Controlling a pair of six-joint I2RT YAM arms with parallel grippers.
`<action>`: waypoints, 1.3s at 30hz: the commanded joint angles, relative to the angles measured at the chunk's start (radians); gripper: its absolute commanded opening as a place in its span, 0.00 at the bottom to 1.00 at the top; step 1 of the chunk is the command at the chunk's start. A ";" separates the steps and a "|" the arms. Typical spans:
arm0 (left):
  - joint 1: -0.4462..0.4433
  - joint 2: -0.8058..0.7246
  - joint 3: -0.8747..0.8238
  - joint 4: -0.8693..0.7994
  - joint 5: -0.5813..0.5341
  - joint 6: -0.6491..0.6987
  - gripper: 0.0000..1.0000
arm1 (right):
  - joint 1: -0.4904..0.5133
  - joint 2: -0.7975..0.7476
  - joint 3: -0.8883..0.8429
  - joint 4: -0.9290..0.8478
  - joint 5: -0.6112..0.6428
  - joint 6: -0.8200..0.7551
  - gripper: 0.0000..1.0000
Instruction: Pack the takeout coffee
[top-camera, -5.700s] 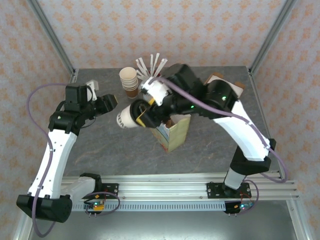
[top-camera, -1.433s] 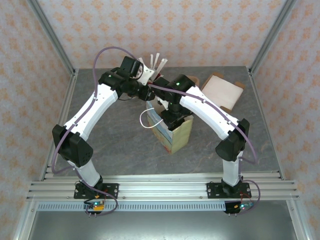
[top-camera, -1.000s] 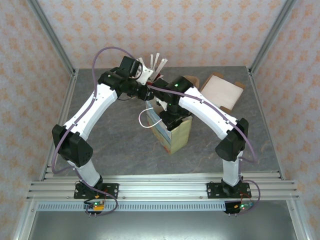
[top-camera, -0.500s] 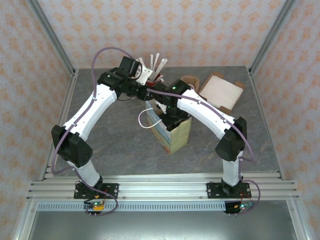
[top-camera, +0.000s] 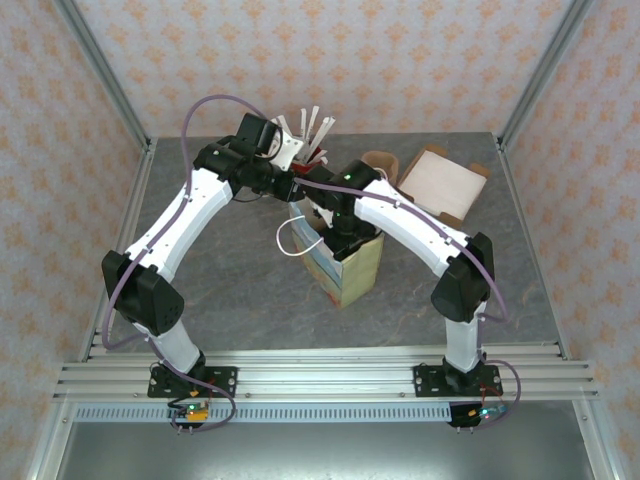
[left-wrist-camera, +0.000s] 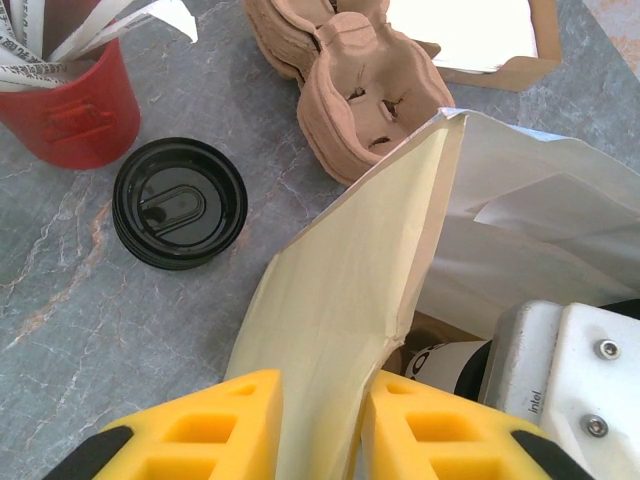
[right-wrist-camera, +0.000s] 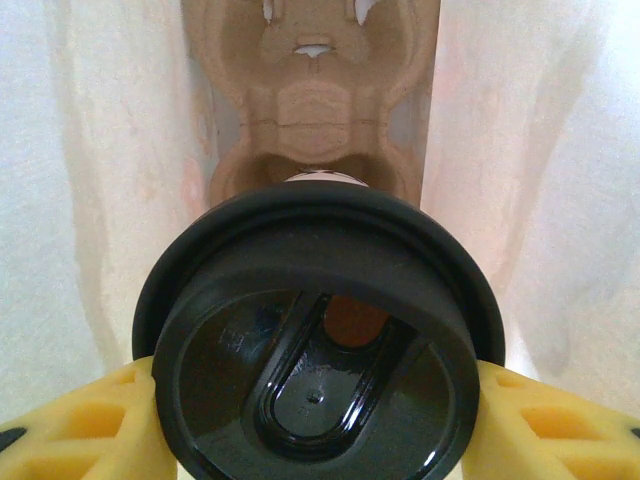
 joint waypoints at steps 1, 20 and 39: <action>0.007 -0.041 -0.008 0.007 -0.012 -0.003 0.27 | -0.006 -0.030 -0.023 0.006 0.003 0.012 0.47; 0.007 -0.038 -0.006 0.007 -0.012 -0.003 0.27 | -0.022 -0.025 -0.078 0.058 -0.013 0.006 0.45; 0.010 -0.040 0.003 -0.001 -0.020 -0.001 0.27 | -0.039 -0.018 -0.136 0.097 -0.021 -0.003 0.43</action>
